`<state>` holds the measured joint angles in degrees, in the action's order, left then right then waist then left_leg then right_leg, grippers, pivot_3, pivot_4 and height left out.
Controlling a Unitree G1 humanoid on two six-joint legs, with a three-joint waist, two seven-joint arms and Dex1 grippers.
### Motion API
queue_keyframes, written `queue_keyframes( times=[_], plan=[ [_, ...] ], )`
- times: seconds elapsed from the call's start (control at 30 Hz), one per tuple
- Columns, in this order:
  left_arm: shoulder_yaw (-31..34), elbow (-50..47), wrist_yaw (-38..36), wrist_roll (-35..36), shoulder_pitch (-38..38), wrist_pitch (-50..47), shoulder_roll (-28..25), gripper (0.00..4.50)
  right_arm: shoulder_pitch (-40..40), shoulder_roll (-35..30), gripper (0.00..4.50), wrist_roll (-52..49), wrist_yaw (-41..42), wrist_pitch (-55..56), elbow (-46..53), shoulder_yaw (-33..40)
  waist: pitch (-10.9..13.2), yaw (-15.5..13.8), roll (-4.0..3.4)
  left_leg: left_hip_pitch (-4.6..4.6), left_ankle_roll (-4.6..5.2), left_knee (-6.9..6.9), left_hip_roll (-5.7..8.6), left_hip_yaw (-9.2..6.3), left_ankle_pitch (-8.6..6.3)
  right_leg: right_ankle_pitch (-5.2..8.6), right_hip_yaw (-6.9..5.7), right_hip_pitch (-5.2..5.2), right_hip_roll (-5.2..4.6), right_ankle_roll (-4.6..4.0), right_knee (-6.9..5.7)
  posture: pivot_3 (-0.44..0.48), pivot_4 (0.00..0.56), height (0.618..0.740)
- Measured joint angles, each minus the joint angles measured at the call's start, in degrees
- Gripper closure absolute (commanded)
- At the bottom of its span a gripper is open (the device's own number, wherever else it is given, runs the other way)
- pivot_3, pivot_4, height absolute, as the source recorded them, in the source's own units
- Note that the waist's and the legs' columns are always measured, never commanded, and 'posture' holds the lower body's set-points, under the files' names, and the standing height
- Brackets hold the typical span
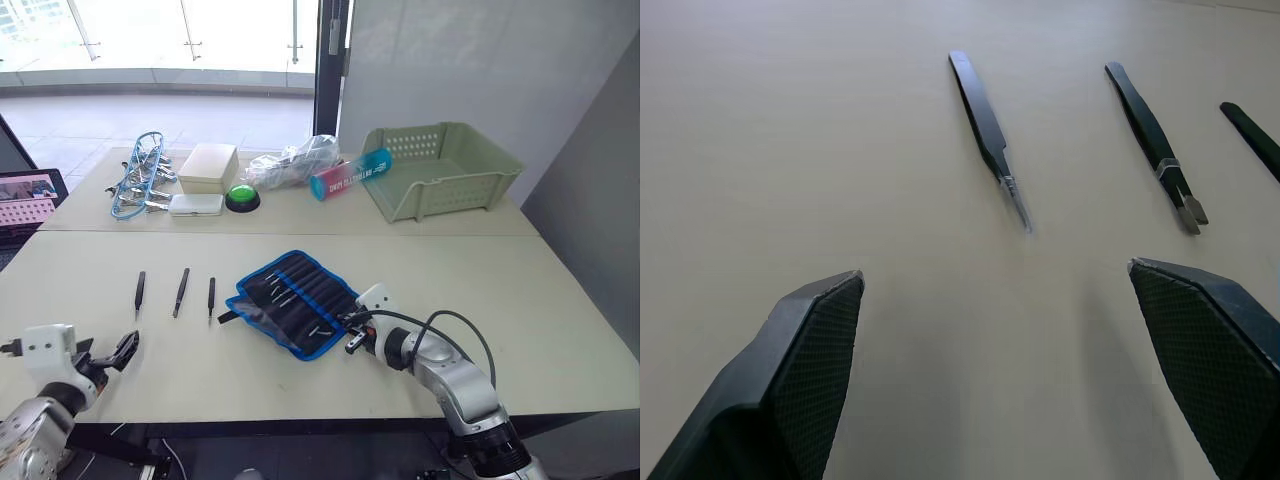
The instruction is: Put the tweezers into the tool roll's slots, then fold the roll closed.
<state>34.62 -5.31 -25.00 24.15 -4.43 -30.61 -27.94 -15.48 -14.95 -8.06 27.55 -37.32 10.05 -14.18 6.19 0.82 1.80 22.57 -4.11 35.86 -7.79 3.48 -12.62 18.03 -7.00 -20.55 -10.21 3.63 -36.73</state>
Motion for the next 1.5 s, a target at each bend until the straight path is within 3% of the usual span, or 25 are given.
queue_keyframes(
  times=[0.2, 0.37, 0.67, 0.93, 1.1, 1.27, 1.33, 1.5],
  plan=[
    [-7.2, 13.0, 2.6, -7.0, 10.6, 6.0, -1.7, 0.01, -1.0, 0.1, 4.5, 0.0, -0.2, 0.0, -1.0, 0.3, -0.1, -0.5, -0.32, -0.27, -0.02, 0.01, 0.0, 0.02, 0.02, 0.0, 0.0, 0.24, -0.01, 0.0, -0.03, 0.0, 0.15, 0.722],
    [-7.6, 20.2, 5.9, -8.0, 16.0, 7.2, -0.8, 1.48, -1.0, 0.2, 4.5, 0.0, -0.3, 0.0, -0.9, 0.4, -0.4, -0.5, -1.17, -0.33, -0.03, -0.08, 0.0, 0.02, 0.03, 0.01, 0.02, 0.25, -0.01, 0.01, -0.07, 0.0, 0.15, 0.722],
    [-7.8, 21.8, 5.7, -8.3, 16.7, 9.3, -0.2, 4.48, -0.2, -0.1, 4.5, 0.0, -0.6, -0.2, -0.1, 1.0, -0.4, -1.4, -1.25, -0.31, -0.04, -0.06, 0.03, 0.03, 0.03, 0.01, 0.02, 0.29, -0.02, 0.02, 0.02, 0.0, 0.15, 0.722],
    [-7.7, 17.7, 5.5, -5.9, 16.6, 6.1, 0.7, 4.48, 0.1, -0.1, 4.5, 0.0, -0.6, -0.5, 0.5, 1.0, -0.3, -1.5, -1.03, -0.24, -0.04, -0.06, 0.03, 0.03, 0.03, 0.02, 0.01, 0.24, -0.02, 0.03, 0.03, 0.0, 0.15, 0.722],
    [-10.2, 3.1, 5.4, -2.1, 16.5, -0.4, 1.2, 4.48, 0.7, -0.8, 4.5, 0.0, -0.3, -0.6, 1.6, 0.9, -0.1, -1.2, -0.13, -0.02, -0.27, -0.11, 0.0, 0.01, 0.15, 0.01, -0.02, 0.09, 0.01, 0.02, -0.02, 0.0, 0.15, 0.722],
    [-12.6, -8.8, 2.9, 4.8, 20.3, -11.1, -3.2, 4.48, 0.8, -1.1, 4.5, 0.0, -0.1, -0.8, 2.0, 0.9, -0.1, -1.3, -0.17, 0.01, -0.25, -0.13, 0.01, 0.02, 0.13, 0.01, -0.02, 0.11, 0.01, 0.03, 0.0, 0.0, 0.15, 0.722],
    [-17.5, -13.8, 0.9, 9.5, 22.9, -21.0, -6.6, 4.48, 0.6, -1.1, 4.5, 0.0, -0.2, -0.8, 2.1, 0.9, 0.0, -1.3, -0.16, 0.01, -0.22, -0.12, 0.01, 0.02, 0.11, 0.01, -0.02, 0.14, 0.0, 0.03, 0.0, 0.0, 0.15, 0.722],
    [-27.2, -21.1, -4.2, 15.2, 24.3, -31.5, -11.9, 4.48, 0.0, -0.3, 4.5, 0.0, -0.5, -1.8, 2.1, 0.4, 0.1, -0.6, -0.37, 0.0, -0.22, -0.14, 0.0, 0.02, 0.11, 0.02, 0.01, 0.02, 0.02, 0.02, 0.01, 0.0, 0.15, 0.722]
  ],
)
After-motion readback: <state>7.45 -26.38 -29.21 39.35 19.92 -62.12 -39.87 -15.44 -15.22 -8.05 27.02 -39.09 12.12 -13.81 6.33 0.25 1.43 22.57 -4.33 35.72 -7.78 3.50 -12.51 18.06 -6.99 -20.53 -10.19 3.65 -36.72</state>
